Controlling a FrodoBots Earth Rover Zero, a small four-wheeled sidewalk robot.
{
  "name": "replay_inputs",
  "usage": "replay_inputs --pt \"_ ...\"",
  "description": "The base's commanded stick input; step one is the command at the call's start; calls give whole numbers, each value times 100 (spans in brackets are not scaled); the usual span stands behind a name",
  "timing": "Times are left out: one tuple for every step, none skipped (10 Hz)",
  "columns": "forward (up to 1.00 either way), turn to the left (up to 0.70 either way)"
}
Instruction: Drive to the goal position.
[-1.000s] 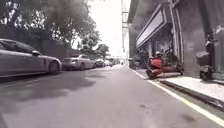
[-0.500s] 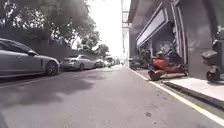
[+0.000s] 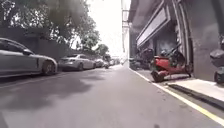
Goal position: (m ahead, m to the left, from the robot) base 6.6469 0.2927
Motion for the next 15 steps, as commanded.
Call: replay_inputs --pt "45 0" --pt "45 0" --pt "45 0" --pt "45 0" --pt "45 0" --pt "45 0" --pt "45 0" --pt "45 0" --pt "45 0" --pt "45 0" --pt "45 0" --pt "45 0" --pt "45 0" --pt "45 0" --pt "45 0"
